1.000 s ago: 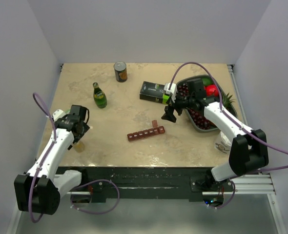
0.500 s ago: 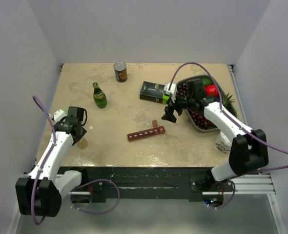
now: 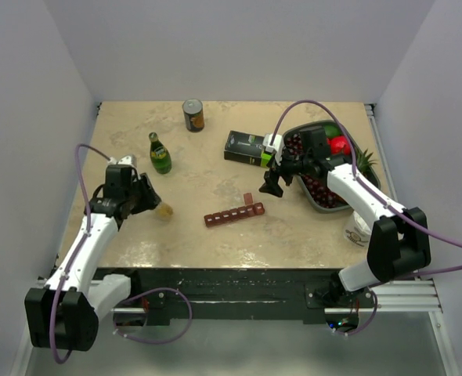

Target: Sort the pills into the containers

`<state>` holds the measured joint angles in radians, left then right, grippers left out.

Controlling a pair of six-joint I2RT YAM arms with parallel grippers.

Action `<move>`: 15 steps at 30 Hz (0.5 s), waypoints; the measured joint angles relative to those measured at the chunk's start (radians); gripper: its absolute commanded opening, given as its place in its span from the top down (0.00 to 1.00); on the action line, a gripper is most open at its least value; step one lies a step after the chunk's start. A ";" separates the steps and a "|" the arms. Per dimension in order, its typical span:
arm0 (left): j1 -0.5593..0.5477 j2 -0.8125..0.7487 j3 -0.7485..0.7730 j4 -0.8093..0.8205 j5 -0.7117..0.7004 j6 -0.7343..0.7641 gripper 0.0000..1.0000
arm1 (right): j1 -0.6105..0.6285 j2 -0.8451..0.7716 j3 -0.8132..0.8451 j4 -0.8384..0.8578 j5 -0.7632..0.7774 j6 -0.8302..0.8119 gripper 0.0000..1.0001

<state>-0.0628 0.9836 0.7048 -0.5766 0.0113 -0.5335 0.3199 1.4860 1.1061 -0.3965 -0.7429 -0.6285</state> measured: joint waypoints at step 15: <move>-0.275 0.441 0.280 0.104 0.133 0.291 0.98 | 0.003 0.044 -0.002 -0.008 0.000 -0.022 0.02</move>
<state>-0.3382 1.4246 0.9852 -0.4725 0.1440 -0.2420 0.3225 1.5303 1.1042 -0.4042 -0.7433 -0.6506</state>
